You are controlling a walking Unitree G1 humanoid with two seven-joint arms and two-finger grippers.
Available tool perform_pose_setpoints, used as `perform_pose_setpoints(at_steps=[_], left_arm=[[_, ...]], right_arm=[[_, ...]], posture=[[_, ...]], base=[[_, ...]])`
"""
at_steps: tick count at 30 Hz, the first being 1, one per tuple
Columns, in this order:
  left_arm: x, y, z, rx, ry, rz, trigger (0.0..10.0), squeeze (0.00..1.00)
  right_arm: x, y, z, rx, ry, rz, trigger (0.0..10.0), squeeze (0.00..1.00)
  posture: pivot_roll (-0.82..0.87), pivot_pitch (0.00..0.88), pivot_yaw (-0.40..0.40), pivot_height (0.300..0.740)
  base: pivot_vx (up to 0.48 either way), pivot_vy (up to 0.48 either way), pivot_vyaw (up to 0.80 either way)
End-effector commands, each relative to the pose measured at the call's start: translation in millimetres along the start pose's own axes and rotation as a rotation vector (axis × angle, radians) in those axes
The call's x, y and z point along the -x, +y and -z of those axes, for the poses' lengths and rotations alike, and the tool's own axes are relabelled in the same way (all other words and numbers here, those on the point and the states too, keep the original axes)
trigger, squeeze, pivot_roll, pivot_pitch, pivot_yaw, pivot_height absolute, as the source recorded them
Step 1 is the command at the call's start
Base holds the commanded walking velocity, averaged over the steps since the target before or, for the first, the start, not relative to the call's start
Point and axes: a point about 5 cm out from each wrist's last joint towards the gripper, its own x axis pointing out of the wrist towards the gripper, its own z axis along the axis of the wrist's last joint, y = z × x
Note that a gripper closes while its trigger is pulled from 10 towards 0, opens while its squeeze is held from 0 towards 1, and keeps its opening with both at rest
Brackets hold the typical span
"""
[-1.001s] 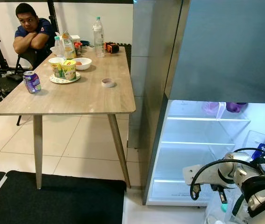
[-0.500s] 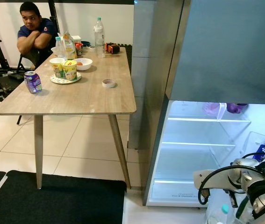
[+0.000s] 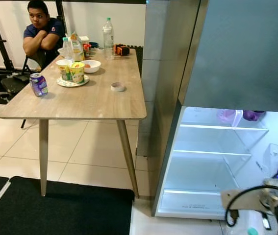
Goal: Restocking fridge
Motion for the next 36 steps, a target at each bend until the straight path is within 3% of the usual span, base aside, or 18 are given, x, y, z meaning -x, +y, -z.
perform_pose_setpoints(at_steps=[1, 3, 5, 10, 20, 24, 27, 28, 31, 32, 34, 35, 36], left_arm=[[-0.4, -2.2, -5, 0.012, -0.022, -0.001, 10.0, 0.0], [-0.4, -2.2, -5, 0.012, -0.022, -0.001, 10.0, 0.0], [-0.4, -1.3, -5, 0.011, -0.022, -0.003, 10.0, 0.0], [-0.4, -0.6, -5, 0.008, -0.022, -0.003, 10.0, 0.0], [-0.3, 0.9, -5, 0.004, -0.022, -0.009, 10.0, 0.0], [-0.1, 2.0, -4, 0.002, -0.018, -0.012, 10.0, 0.0], [0.2, 3.5, -3, 0.001, -0.016, -0.015, 10.0, 0.0], [0.2, 3.5, -3, 0.001, -0.016, -0.015, 10.0, 0.0], [0.3, 4.8, -2, 0.0, -0.015, -0.019, 10.0, 0.0], [0.3, 4.8, -2, 0.0, -0.015, -0.019, 10.0, 0.0], [0.4, 6.3, -2, -0.001, -0.015, -0.024, 10.0, 0.0], [0.4, 6.3, -2, -0.001, -0.015, -0.024, 10.0, 0.0], [0.4, 7.3, -3, -0.001, -0.015, -0.027, 10.0, 0.0]], right_arm=[[-1.5, 8.1, 19, -0.025, 0.071, -0.019, 10.0, 0.0], [-1.5, 8.1, 19, -0.025, 0.071, -0.019, 10.0, 0.0], [-4.2, 20.9, 39, -0.064, 0.132, -0.041, 10.0, 0.0], [-8.2, 35.2, 54, -0.108, 0.184, -0.056, 10.0, 0.0], [-16.3, 44.6, 52, -0.172, 0.187, -0.027, 10.0, 0.0], [-27.2, 50.3, 32, -0.219, 0.125, 0.01, 10.0, 0.0], [-42.6, 63.4, -5, -0.312, -0.023, -0.003, 10.0, 0.0], [-42.6, 63.4, -5, -0.312, -0.023, -0.003, 10.0, 0.0], [-54.9, 80.2, -55, -0.49, -0.252, -0.054, 10.0, 0.0], [-54.9, 80.2, -55, -0.49, -0.252, -0.054, 10.0, 0.0], [-58.2, 90.2, -87, -0.64, -0.413, -0.099, 10.0, 0.0], [-58.2, 90.2, -87, -0.64, -0.413, -0.099, 10.0, 0.0], [-59.7, 95.3, -98, -0.712, -0.457, -0.112, 10.0, 0.0]], posture=[[-0.1, 0.019, -0.057, 0.74], [-0.1, 0.019, -0.057, 0.74], [-0.1, 0.019, -0.052, 0.74], [-0.11, 0.02, -0.047, 0.74], [-0.11, 0.023, -0.046, 0.74], [-0.11, 0.023, -0.046, 0.74], [-0.09, 0.026, -0.045, 0.74], [-0.09, 0.026, -0.045, 0.74], [-0.09, 0.027, -0.043, 0.74], [-0.09, 0.027, -0.043, 0.74], [-0.09, 0.027, -0.043, 0.74], [-0.09, 0.027, -0.043, 0.74], [-0.08, 0.021, -0.041, 0.74]], base=[[0.0, 0.0, 0.0], [0.0, 0.0, 0.0], [0.0, 0.0, 0.0], [0.0, 0.0, 0.0], [0.0, 0.0, 0.0], [0.0, 0.0, 0.0], [0.0, 0.0, 0.0], [0.0, 0.0, 0.0], [0.0, 0.0, 0.0], [0.0, 0.0, 0.0], [0.0, 0.0, 0.0], [0.0, 0.0, 0.0], [0.0, 0.0, 0.0]])
